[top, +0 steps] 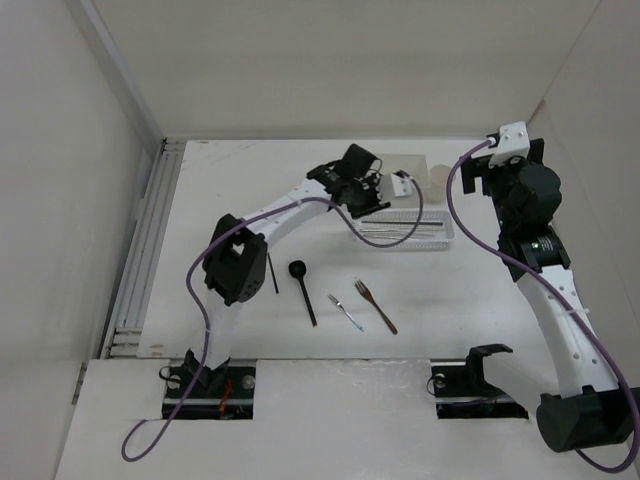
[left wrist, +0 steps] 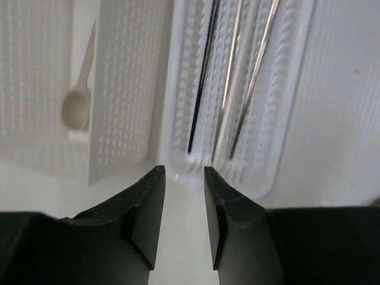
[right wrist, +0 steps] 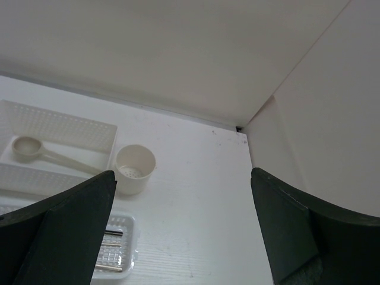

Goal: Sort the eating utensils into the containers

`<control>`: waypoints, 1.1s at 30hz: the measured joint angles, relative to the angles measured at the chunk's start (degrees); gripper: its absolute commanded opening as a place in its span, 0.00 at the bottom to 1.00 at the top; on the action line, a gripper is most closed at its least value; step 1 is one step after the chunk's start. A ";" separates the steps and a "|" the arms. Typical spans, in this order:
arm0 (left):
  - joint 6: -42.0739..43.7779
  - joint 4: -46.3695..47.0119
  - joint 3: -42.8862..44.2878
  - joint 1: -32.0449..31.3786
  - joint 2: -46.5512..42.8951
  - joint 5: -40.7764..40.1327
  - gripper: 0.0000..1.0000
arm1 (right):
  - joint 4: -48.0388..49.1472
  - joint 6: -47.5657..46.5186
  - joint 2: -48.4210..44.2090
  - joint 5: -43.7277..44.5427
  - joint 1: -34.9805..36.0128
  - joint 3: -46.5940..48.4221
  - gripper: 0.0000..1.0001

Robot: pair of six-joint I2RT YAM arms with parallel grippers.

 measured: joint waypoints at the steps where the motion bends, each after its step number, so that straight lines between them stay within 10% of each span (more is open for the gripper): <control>1: -0.46 0.15 -2.47 1.40 -1.79 -0.04 0.31 | -0.02 0.00 -0.02 -0.07 0.00 -0.09 1.00; 9: -4.96 0.66 -10.08 10.82 -4.81 -1.22 0.32 | 0.39 0.00 0.02 -0.13 0.00 -0.09 1.00; 33: -7.32 1.64 -11.87 7.54 -0.63 2.34 0.34 | 0.90 -2.34 1.29 0.00 0.00 -0.09 1.00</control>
